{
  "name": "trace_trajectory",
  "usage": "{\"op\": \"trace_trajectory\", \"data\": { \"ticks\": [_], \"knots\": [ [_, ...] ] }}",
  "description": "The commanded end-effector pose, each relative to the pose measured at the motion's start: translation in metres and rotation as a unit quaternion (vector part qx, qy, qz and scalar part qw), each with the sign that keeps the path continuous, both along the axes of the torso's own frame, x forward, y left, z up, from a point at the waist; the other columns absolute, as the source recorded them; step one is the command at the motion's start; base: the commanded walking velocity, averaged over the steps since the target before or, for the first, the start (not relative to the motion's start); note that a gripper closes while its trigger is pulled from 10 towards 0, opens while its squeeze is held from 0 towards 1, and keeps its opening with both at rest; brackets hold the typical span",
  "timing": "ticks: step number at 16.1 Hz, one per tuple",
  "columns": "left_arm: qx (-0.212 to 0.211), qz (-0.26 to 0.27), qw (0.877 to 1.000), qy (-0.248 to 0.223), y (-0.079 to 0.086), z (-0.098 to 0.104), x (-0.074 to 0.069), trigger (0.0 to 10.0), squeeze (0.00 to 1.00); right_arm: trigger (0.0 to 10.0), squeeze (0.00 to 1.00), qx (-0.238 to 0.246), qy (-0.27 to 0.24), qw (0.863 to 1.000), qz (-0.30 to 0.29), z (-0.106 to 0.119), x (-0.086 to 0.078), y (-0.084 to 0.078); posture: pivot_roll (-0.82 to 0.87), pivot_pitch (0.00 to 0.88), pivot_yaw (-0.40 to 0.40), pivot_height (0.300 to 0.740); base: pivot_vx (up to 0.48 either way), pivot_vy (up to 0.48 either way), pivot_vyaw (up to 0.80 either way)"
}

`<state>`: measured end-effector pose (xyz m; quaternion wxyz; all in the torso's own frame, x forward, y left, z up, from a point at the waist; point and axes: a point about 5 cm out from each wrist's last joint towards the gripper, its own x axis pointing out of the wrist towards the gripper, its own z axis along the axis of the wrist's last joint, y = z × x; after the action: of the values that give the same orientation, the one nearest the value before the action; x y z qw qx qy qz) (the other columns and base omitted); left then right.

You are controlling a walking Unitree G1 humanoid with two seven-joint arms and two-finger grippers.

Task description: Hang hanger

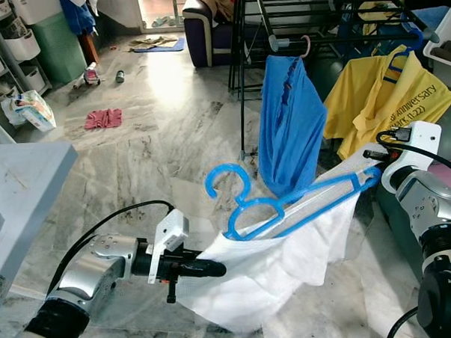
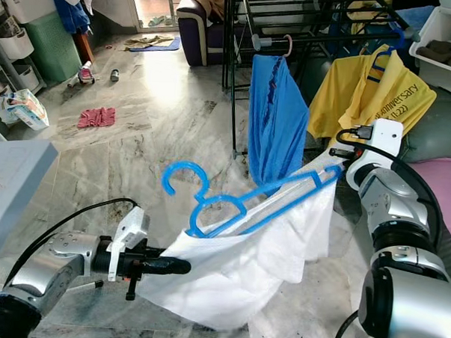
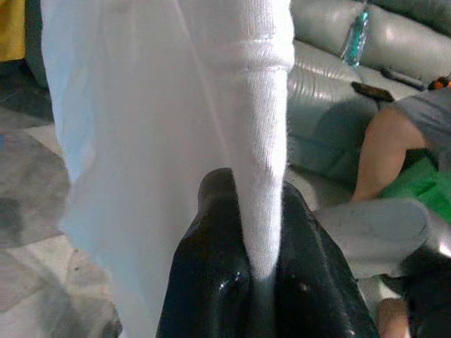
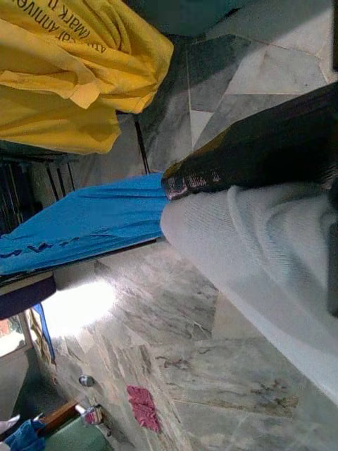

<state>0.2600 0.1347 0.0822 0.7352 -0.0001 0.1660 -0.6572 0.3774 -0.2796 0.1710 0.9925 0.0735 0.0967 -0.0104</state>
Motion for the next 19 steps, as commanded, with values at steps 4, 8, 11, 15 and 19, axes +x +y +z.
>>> {"op": "trace_trajectory", "data": {
  "ticks": [4,8,11,15,19],
  "knots": [
    [0.118,0.097,0.988,-0.016,0.024,-0.029,0.014,0.0,0.0,0.0,0.0,-0.005,-0.066,0.998,-0.011,0.04,0.005,-0.009,-0.01,0.0,0.032,0.74,0.0,0.0,0.0],
    [0.175,0.183,0.965,-0.063,0.03,-0.04,0.028,0.0,0.0,0.0,0.0,-0.029,-0.065,0.996,0.051,0.032,0.001,0.011,-0.01,0.0,0.028,0.74,0.0,0.0,0.0],
    [0.205,0.254,0.939,-0.108,0.032,-0.04,0.04,0.0,0.0,0.0,0.0,-0.04,-0.063,0.994,0.082,0.025,-0.004,0.026,-0.01,0.0,0.029,0.74,0.0,0.0,0.0],
    [0.22,0.349,0.902,-0.124,0.022,-0.042,0.054,0.0,0.0,0.0,0.0,-0.026,-0.062,0.993,0.099,0.013,-0.007,0.059,-0.01,0.0,0.024,0.74,0.0,0.0,0.0],
    [0.111,0.432,0.891,-0.082,-0.017,-0.031,0.062,0.0,0.0,0.0,0.0,0.008,-0.034,0.983,0.179,-0.02,-0.023,0.125,0.0,0.0,0.017,0.74,0.0,0.0,0.0]
  ]
}}
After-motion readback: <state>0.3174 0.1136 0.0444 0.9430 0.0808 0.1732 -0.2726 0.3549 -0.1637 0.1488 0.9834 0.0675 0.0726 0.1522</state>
